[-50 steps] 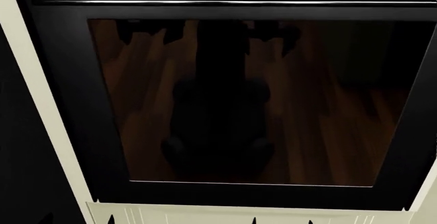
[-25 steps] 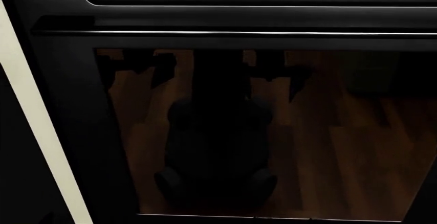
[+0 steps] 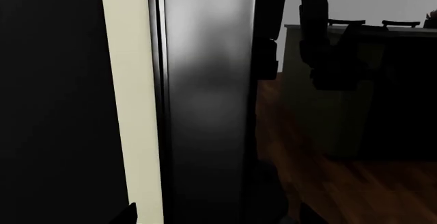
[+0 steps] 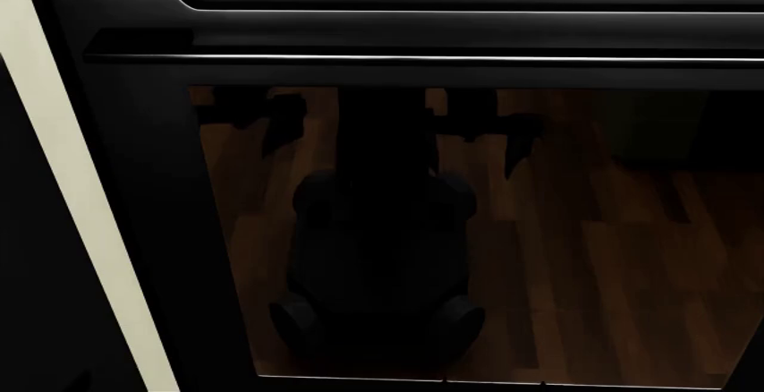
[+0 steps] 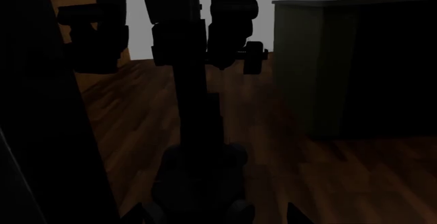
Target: Close the fridge door
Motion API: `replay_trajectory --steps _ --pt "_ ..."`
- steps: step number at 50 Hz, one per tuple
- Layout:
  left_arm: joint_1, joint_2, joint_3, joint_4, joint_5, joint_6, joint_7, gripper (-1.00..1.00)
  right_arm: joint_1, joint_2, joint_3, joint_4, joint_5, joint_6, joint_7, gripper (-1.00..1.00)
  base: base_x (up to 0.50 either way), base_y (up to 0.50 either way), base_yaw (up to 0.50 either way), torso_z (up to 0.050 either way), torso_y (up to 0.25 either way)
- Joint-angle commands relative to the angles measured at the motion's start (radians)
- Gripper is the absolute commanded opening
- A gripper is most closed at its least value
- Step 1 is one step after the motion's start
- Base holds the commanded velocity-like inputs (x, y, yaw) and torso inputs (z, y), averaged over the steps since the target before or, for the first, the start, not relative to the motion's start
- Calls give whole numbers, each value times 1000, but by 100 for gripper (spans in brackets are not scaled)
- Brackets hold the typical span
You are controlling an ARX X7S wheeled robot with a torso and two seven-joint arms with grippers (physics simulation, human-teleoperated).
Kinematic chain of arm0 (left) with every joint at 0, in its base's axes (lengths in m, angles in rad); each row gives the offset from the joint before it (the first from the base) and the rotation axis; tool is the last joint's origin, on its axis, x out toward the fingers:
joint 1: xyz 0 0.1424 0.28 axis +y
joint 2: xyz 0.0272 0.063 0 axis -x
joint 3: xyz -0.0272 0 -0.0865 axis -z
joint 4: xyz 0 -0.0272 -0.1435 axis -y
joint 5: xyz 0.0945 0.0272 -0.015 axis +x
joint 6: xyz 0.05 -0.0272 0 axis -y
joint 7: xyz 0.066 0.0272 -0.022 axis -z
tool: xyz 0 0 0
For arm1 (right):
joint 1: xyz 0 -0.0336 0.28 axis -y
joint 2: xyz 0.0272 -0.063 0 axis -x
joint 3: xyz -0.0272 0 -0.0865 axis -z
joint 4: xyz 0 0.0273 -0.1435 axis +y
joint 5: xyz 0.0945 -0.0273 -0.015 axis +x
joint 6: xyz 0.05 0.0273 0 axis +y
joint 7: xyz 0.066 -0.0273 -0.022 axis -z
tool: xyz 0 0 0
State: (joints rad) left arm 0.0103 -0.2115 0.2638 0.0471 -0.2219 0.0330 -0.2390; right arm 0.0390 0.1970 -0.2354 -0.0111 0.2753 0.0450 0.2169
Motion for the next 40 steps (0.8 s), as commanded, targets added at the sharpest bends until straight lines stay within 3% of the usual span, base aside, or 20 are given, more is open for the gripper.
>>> replay_trajectory --steps 1,7,13,18,34,40 --pt "19 -14 -13 53 -15 -4 -19 100 2 2 -3 1 9 -2 5 100 0 0 0 0 0" --pt "71 -68 -117 365 -177 -115 -86 100 0 -3 -6 3 16 -8 7 100 0 0 0 0 0" --pt "-62 -198 -304 618 -298 -339 -236 100 1 -12 -10 8 22 -17 10 100 0 0 0 0 0" --pt "-134 -268 -370 710 -372 -432 -280 100 5 -19 -16 11 22 -20 15 100 0 0 0 0 2" --pt "-194 -328 -430 613 -345 -423 -268 100 8 -13 -26 15 27 -25 21 100 0 0 0 0 0" --pt "-309 -384 -444 570 -363 -474 -265 100 12 -13 -26 23 32 -32 21 100 0 0 0 0 0"
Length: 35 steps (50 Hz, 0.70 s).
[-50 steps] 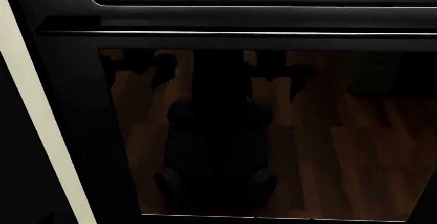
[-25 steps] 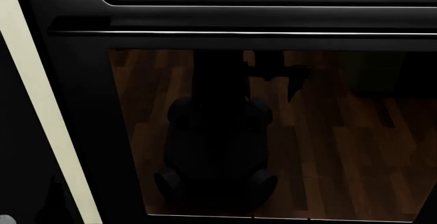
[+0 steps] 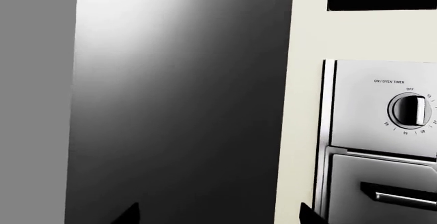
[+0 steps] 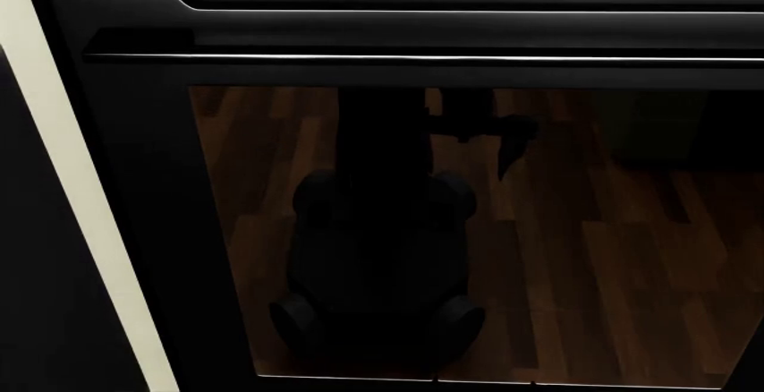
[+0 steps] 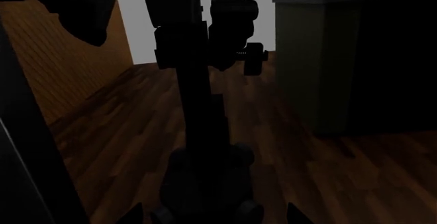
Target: Close the fridge door
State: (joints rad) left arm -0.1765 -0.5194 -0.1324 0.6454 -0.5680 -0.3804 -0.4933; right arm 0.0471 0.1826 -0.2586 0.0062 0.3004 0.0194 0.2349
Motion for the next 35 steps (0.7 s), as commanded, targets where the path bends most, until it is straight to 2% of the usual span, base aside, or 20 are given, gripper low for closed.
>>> replay_trajectory --steps 1,12,35 --pt "-153 -88 -47 -43 -12 -69 -12 100 5 2 -4 3 7 -4 5 100 0 0 0 0 0" --pt "-359 -169 13 -241 56 -92 37 100 15 0 -9 19 9 -16 8 100 0 0 0 0 1" --pt "-655 -234 121 -459 141 -113 107 100 39 -8 -20 65 13 -48 13 100 0 0 0 0 0"
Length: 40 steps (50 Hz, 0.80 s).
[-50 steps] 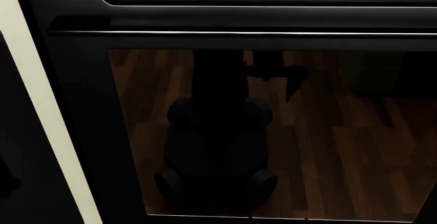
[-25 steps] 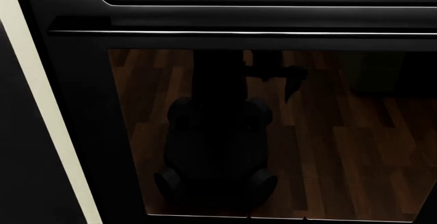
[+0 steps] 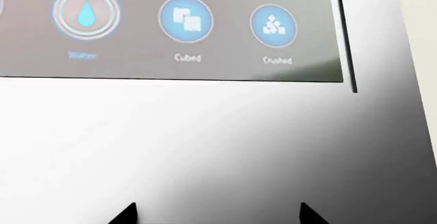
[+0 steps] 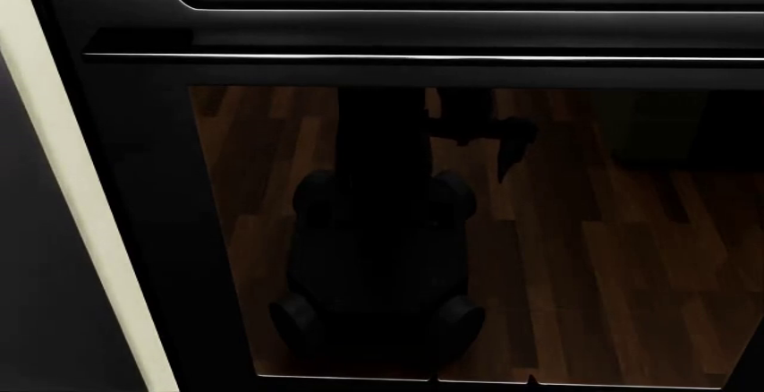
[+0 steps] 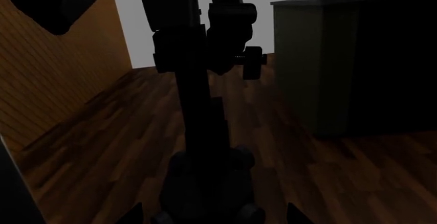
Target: Close the fridge door
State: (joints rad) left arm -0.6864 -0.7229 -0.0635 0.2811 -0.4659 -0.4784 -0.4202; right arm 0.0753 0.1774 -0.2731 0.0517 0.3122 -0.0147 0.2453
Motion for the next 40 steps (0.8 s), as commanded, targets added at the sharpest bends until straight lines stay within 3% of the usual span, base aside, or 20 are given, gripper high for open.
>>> replay_trajectory --steps 1,10,19,26,38,40 --pt "-159 -33 60 -104 46 -14 38 100 11 -2 -6 19 2 -13 3 100 0 0 0 0 0" --pt "-354 -28 156 -258 124 2 85 100 23 -5 -10 38 4 -23 4 100 0 0 0 0 0" --pt "-619 25 293 -530 238 49 157 100 35 -9 -13 64 7 -38 4 100 0 0 0 0 0" --pt "-836 111 386 -861 328 167 209 100 45 -12 -18 85 6 -49 3 100 0 0 0 2 0" --pt "-1068 214 455 -1361 415 411 225 100 60 -15 -26 109 7 -58 6 100 0 0 0 0 0" --pt "-1072 213 452 -1372 415 420 216 100 62 -15 -27 112 7 -60 7 100 0 0 0 0 0"
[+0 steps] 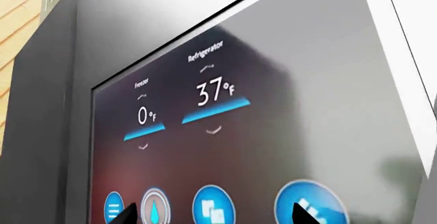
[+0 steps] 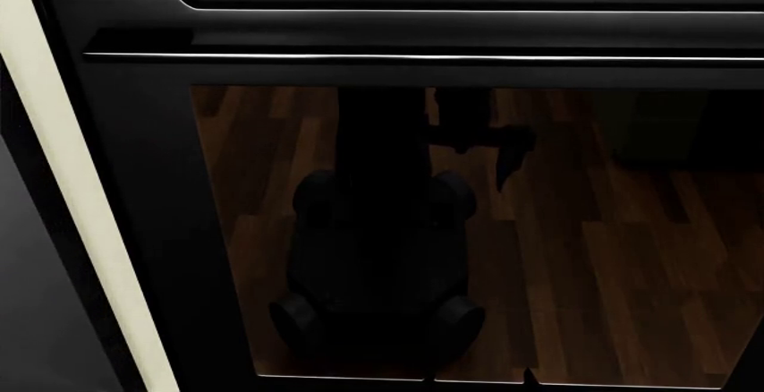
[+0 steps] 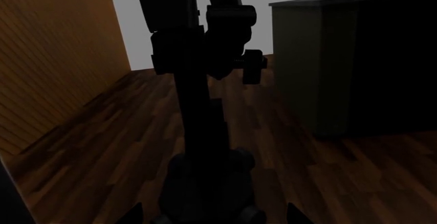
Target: Close the fridge door
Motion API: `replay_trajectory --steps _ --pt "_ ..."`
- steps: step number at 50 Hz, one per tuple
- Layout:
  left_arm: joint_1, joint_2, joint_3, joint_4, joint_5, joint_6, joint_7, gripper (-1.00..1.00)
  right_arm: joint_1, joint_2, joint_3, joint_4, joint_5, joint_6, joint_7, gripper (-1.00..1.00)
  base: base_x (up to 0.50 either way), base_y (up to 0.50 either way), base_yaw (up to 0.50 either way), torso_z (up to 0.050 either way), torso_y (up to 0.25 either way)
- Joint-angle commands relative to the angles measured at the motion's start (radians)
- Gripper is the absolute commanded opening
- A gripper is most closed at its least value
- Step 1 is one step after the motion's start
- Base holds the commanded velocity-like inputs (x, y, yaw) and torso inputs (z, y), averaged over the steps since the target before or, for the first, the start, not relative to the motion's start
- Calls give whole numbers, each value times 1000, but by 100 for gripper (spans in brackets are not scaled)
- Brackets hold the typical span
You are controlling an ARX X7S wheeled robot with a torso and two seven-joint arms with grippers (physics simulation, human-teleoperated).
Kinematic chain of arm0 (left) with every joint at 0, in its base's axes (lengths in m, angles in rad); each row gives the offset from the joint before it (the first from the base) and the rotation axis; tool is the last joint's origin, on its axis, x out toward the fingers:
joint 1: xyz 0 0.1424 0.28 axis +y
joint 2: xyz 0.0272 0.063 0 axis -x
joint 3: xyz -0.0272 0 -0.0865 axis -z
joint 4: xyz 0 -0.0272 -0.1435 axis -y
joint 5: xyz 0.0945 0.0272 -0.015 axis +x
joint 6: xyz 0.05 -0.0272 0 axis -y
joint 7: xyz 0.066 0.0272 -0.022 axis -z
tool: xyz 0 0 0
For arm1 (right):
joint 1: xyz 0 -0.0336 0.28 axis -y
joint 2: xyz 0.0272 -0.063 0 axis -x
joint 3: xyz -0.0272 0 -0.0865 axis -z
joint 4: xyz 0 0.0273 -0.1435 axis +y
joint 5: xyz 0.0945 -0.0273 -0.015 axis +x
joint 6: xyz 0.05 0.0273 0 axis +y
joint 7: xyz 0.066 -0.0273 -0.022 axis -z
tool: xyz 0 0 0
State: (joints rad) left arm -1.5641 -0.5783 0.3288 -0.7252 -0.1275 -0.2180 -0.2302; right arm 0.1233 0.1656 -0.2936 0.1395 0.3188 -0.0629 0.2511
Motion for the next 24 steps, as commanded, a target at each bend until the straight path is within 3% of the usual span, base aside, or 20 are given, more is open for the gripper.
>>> replay_trajectory --steps 1,6,8,11,13,14,15,17,19,21,24 --pt "-167 57 49 -303 64 128 23 100 14 -3 -6 27 2 -14 1 100 0 0 0 0 0" --pt "270 -87 -79 438 -147 -244 -18 100 6 0 -9 9 7 -6 7 100 0 0 0 2 0" --pt "483 -124 -189 738 -308 -390 -81 100 -1 3 -11 -3 10 -2 10 100 0 0 0 0 0" --pt "751 -145 -325 1188 -489 -487 -168 100 -17 12 -11 -35 15 11 18 100 0 0 0 0 0" --pt "1006 -134 -414 1488 -602 -514 -238 100 -30 20 -10 -58 20 19 22 100 0 0 0 0 0" --pt "1067 -127 -432 1601 -627 -499 -233 100 -35 24 -10 -70 22 25 26 100 0 0 0 0 0" --pt "1217 -116 -431 1694 -618 -479 -242 100 -42 28 -10 -84 25 29 28 100 0 0 0 0 0" --pt "1346 -94 -432 1748 -559 -414 -244 100 -49 33 -10 -97 28 34 30 100 0 0 0 0 0" --pt "1555 -170 -319 1772 -545 -242 -305 100 -60 42 -9 -121 34 44 35 100 0 0 0 0 0" --pt "1586 -221 -249 1771 -563 -189 -392 100 -64 45 -10 -127 35 45 35 100 0 0 0 0 0" --pt "1653 -216 -172 1752 -491 -126 -391 100 -78 55 -8 -156 42 57 41 100 0 0 0 0 0"
